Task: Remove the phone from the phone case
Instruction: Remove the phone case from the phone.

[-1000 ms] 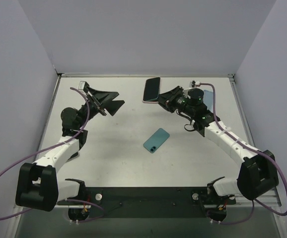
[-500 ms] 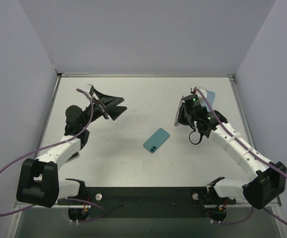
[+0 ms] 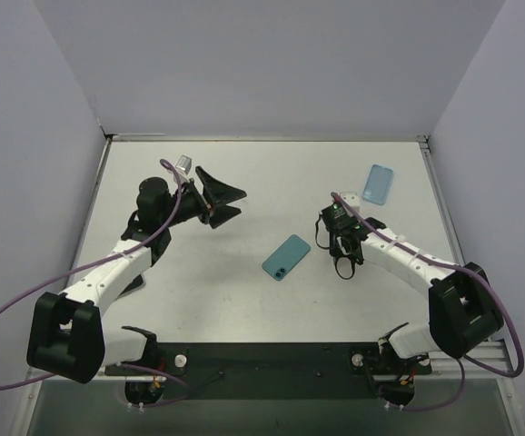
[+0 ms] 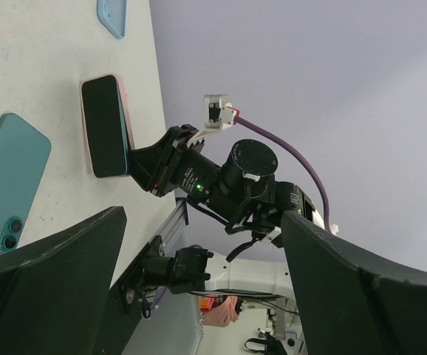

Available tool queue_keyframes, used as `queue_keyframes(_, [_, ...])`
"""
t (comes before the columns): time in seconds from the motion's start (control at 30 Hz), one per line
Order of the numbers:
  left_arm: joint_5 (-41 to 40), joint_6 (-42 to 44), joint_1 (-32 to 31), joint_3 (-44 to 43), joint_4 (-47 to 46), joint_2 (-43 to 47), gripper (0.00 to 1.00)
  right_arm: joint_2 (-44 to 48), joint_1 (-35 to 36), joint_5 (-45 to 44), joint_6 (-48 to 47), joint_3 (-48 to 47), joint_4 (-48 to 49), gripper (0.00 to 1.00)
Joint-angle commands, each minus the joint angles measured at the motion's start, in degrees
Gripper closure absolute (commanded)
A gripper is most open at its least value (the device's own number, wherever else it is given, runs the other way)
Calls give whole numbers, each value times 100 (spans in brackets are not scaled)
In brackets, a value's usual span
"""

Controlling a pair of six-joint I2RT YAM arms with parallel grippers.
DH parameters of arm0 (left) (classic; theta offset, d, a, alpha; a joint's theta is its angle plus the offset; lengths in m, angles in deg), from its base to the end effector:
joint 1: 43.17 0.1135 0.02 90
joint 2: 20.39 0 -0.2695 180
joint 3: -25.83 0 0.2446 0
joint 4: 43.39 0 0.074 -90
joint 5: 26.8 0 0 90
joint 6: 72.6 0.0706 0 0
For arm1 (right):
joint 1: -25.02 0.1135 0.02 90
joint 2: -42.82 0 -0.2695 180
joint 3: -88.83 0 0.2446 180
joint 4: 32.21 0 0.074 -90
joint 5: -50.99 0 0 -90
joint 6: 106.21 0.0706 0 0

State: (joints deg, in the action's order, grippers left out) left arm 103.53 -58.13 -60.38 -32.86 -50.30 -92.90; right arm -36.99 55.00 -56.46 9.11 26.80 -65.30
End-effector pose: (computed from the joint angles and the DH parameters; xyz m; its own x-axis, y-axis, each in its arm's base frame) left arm 0.2763 -0.1334 0.2967 -0.8414 -0.5121 -0.1727 0.0984 0.1689 -0.9807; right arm 0.2656 0.1288 0.1944 -0.7411 0.0435 -0.6699 0.0046 0.9982 0.0596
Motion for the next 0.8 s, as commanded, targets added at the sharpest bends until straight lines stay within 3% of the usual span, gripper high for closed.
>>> queue_keyframes(0.0, [-79,214,-1,-25,106,79,3,-184,-106,5,-98,72,465,88])
queue_keyframes(0.13, [-105,345,-2,-77,369,106,2,-263,-229,31,51,327,702,76])
queue_keyframes(0.57, [-228,460,-37,-25,458,220,2,-948,-730,655,341,486,1081,76])
queue_keyframes(0.77, [-246,425,-89,54,370,202,2,-1194,-914,901,526,363,958,81])
